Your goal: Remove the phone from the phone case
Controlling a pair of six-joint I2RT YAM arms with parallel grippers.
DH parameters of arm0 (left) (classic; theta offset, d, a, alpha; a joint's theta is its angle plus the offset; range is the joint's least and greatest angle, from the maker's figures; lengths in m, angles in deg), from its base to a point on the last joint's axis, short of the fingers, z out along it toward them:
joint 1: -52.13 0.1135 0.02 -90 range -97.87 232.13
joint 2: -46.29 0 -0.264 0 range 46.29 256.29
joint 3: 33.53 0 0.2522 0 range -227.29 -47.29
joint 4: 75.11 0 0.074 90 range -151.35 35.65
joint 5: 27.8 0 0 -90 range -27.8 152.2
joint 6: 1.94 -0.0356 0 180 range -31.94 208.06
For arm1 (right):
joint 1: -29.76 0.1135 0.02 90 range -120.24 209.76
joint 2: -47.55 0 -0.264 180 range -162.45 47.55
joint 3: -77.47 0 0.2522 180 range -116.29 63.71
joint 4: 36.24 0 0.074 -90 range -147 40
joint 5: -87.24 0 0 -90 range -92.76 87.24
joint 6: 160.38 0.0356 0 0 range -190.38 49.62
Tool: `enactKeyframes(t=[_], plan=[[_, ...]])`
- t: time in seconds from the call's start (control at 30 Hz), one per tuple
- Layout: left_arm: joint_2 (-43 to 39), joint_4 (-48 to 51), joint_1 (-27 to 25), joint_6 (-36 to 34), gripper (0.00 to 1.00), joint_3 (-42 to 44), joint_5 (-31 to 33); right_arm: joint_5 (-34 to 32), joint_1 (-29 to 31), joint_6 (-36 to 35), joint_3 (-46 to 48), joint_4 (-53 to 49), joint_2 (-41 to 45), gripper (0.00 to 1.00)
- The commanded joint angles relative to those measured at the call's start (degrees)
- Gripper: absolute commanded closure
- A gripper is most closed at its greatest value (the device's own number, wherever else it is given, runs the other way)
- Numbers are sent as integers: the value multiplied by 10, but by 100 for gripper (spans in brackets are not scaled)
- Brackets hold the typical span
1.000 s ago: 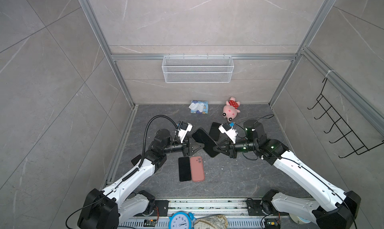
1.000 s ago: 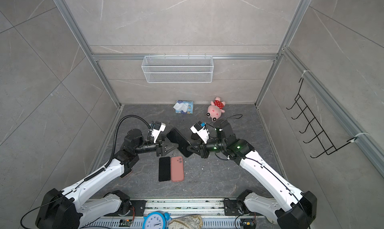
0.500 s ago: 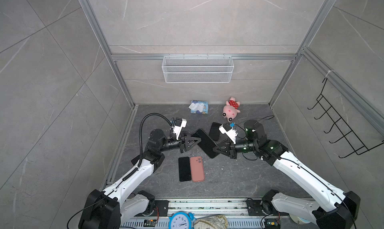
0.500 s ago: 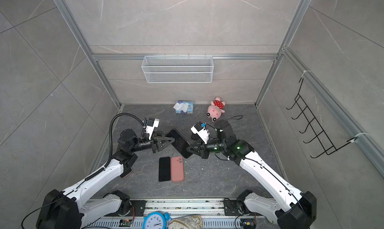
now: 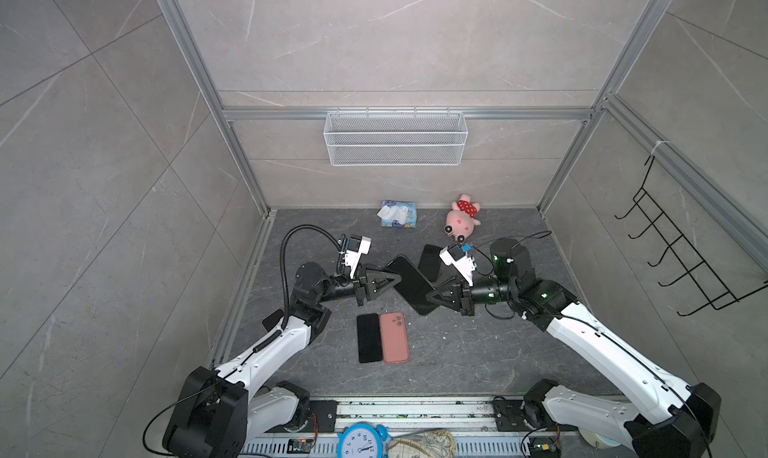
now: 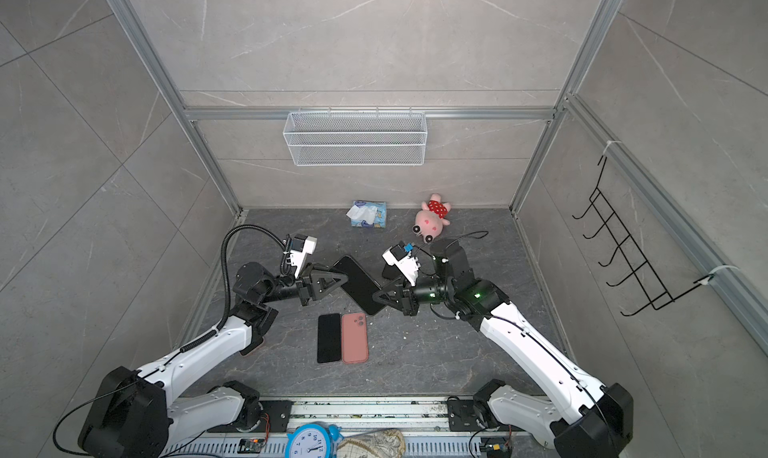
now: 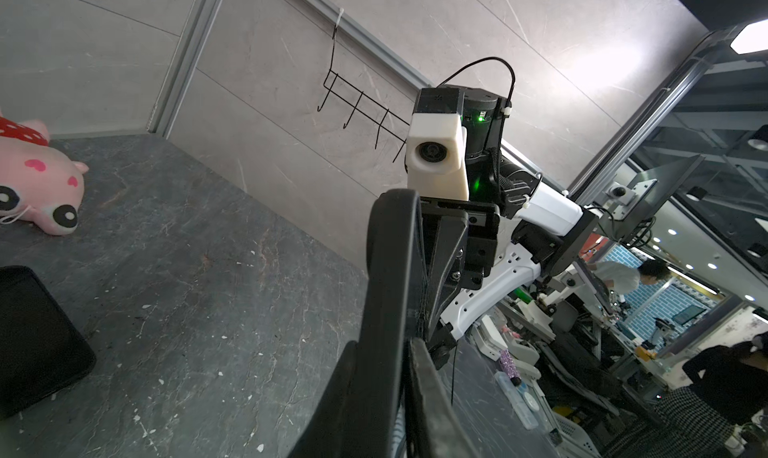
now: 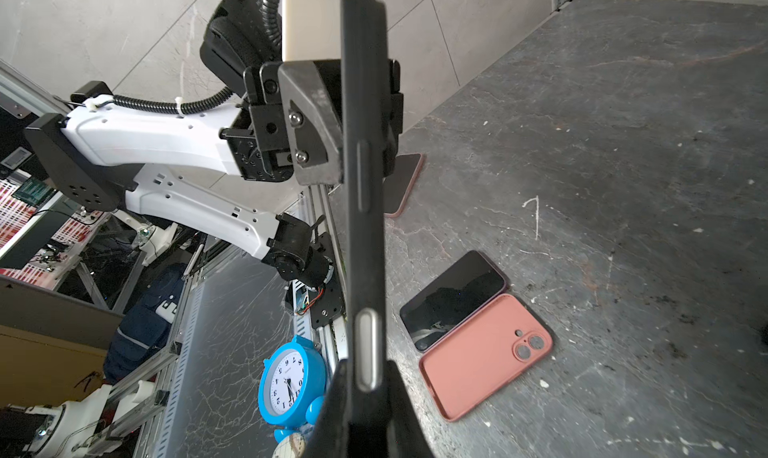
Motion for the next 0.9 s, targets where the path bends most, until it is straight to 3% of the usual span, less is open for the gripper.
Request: enactKeyframes(t=[0.0,0.07,0.13,0.23,0.3,0.43,0.57,0.67,0.87], plan=[[-6,-10,-3,-8,100,-5,11,-13,3,31,-2,54,12,74],[-15,20,-3,-15,100,-6,33,-28,3,62,4,77,13,52],[-34,49,-2,-12,100,-5,85,-72,3,107,15,105,22,40],[-91,131,-3,-1,100,-6,235,-177,3,209,69,182,76,27],[-128,139,-3,55,100,3,347,-244,3,310,149,305,127,16],[-180,107,-30,162,100,27,527,-281,19,433,240,470,146,15],[-201,105,-90,192,100,19,633,-316,67,448,258,526,121,15],[-201,107,-117,222,100,13,670,-333,84,457,262,571,97,15],[-182,89,-133,285,100,23,677,-320,88,479,259,658,35,18]])
